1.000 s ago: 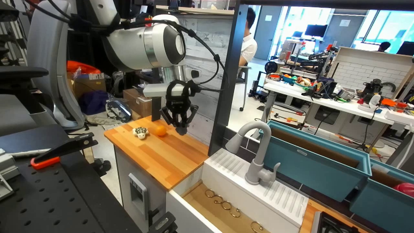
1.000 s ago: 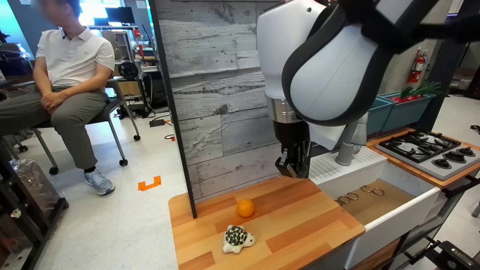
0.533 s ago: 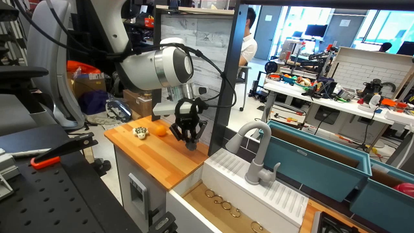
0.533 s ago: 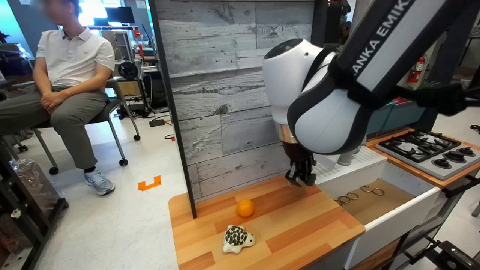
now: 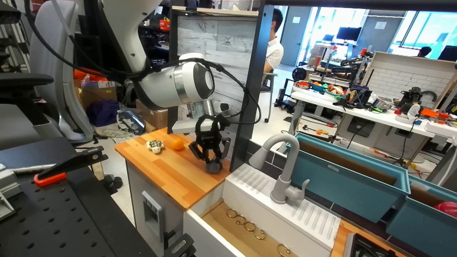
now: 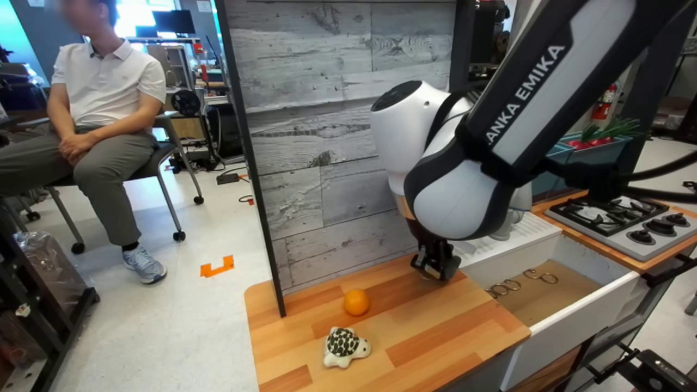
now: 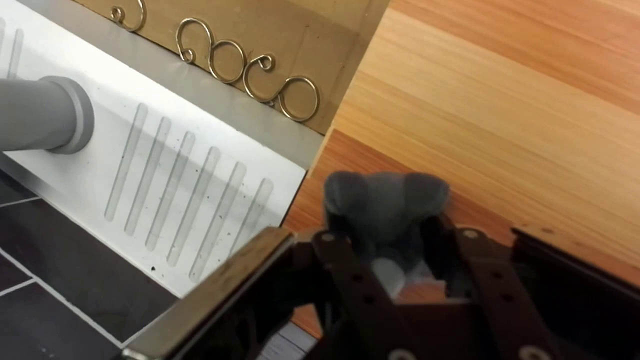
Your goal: Move the teddy forward
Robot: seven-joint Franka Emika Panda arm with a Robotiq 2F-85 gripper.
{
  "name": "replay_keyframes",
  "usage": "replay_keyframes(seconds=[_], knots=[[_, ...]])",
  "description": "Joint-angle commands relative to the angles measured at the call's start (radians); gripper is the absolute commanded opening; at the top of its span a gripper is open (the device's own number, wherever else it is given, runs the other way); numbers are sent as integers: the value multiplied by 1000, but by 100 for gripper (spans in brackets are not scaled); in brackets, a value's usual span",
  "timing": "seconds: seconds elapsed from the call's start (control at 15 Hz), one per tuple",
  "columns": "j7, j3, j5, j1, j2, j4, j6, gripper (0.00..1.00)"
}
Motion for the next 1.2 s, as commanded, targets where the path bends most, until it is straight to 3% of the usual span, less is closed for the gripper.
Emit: replay_keyframes(seconds=[0.0,0.27,0.8,1.13], knots=[[24,-6,-25,27,-1,23,-32,72],[35,-7,-33,50,-46,-38,-14,99],[14,116,28,15,-288,-295,4,100],[-26,270,179,-91,-472,-487,44,100]])
